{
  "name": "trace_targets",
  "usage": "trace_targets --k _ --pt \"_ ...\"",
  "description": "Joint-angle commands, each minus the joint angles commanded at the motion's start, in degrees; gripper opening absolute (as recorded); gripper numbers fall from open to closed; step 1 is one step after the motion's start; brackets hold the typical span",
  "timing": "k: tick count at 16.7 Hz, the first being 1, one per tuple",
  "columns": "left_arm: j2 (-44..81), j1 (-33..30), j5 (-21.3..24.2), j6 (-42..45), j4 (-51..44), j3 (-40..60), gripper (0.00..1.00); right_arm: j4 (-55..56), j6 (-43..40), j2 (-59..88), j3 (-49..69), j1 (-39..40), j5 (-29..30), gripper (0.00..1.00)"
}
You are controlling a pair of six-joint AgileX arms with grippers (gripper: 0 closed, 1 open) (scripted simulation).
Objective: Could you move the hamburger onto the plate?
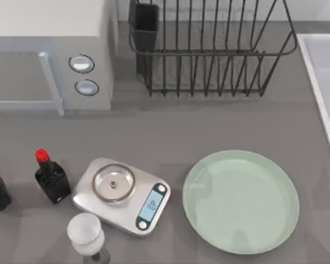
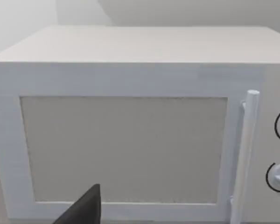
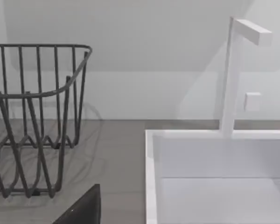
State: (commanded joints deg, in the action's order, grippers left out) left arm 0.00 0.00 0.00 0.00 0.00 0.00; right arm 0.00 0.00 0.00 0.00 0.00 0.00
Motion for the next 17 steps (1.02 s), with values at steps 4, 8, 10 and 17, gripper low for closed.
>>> trace_targets --k 4,8,10,17 --pt "0.00 0.00 0.00 0.00 0.00 0.00 1.00 -1.88 -1.92 1.97 1.51 -0.04 -0.08 1.00" --pt "0.00 0.00 0.00 0.00 0.00 0.00 1.00 -11.12 -11.42 13.08 8.72 -0.53 -0.17 1.00" --pt "0.00 0.00 0.00 0.00 0.00 0.00 1.00 -17.72 -18.04 22.15 13.54 -0.92 -0.16 1.00" --pt "0.00 0.00 0.00 0.00 0.00 0.00 1.00 -42.39 -42.48 56.68 30.97 -2.31 -0.04 1.00"
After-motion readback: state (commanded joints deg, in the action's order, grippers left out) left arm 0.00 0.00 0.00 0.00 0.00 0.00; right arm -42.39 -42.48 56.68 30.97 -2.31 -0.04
